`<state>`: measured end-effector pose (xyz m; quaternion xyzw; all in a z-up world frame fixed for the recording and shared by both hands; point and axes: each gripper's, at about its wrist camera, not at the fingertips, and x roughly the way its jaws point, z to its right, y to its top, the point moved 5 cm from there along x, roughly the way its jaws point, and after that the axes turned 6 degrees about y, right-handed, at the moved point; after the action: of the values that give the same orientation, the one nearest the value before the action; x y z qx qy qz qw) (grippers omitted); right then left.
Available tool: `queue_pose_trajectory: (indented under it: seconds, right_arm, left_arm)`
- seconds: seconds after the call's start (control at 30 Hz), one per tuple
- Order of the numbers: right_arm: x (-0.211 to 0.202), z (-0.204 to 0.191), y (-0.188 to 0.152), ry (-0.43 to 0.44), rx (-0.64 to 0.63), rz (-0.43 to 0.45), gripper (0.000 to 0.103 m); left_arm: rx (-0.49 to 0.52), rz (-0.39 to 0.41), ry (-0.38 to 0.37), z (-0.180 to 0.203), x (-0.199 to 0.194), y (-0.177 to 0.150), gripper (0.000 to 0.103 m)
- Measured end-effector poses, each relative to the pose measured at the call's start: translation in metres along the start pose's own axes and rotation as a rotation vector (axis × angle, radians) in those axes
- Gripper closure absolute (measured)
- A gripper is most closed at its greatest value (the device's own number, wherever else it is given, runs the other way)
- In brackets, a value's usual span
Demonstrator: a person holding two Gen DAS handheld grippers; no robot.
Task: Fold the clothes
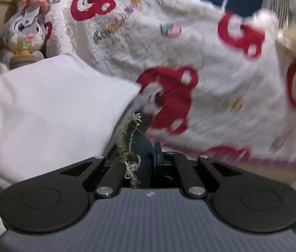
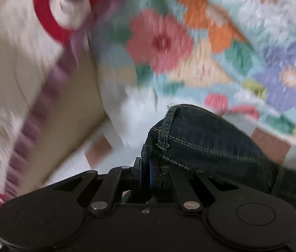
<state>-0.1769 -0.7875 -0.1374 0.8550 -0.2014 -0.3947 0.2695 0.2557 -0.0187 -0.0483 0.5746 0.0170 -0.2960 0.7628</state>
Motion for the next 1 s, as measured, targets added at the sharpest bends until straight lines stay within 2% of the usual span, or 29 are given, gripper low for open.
queue_pose_trajectory:
  seconds: [0.17, 0.27, 0.37, 0.47, 0.57, 0.7, 0.73, 0.8, 0.83, 0.87, 0.9, 1.0]
  right_arm:
    - [-0.021, -0.002, 0.027, 0.097, 0.061, 0.146, 0.095]
    - [-0.024, -0.003, 0.048, 0.142, 0.085, 0.204, 0.095]
    - [-0.017, 0.002, 0.072, 0.143, 0.104, 0.241, 0.095]
    - [0.001, 0.006, 0.084, 0.068, 0.060, 0.195, 0.095]
    - [0.020, 0.007, 0.081, 0.015, 0.022, 0.138, 0.095]
    - [0.040, 0.007, 0.083, 0.002, 0.004, 0.089, 0.095]
    - [0.047, 0.010, 0.084, 0.001, 0.016, 0.065, 0.093]
    - [0.061, 0.018, 0.083, -0.049, 0.029, 0.022, 0.078]
    - [0.069, 0.023, 0.083, -0.081, 0.034, 0.004, 0.049]
    - [0.073, 0.026, 0.082, -0.107, 0.030, 0.000, 0.043]
    - [0.074, 0.028, 0.079, -0.127, 0.020, 0.009, 0.043]
    - [0.080, 0.027, 0.073, -0.099, -0.023, -0.015, 0.044]
  left_arm:
    - [0.066, -0.019, 0.023, 0.013, 0.027, -0.003, 0.100]
    - [0.080, -0.046, -0.001, 0.026, 0.053, 0.002, 0.100]
    - [0.160, -0.064, 0.029, 0.042, 0.083, 0.002, 0.100]
    - [0.214, -0.151, 0.076, 0.054, 0.127, -0.016, 0.099]
    - [0.217, -0.218, 0.083, 0.059, 0.155, -0.029, 0.099]
    - [0.200, -0.218, 0.084, 0.062, 0.169, -0.022, 0.099]
    - [0.196, -0.237, 0.084, 0.063, 0.180, -0.023, 0.099]
    - [0.199, -0.284, 0.106, 0.063, 0.206, -0.031, 0.095]
    - [0.205, -0.310, 0.125, 0.062, 0.220, -0.038, 0.095]
    - [0.221, -0.338, 0.143, 0.063, 0.232, -0.046, 0.096]
    - [0.252, -0.353, 0.157, 0.066, 0.244, -0.055, 0.098]
    - [0.333, -0.361, 0.165, 0.072, 0.260, -0.066, 0.098]
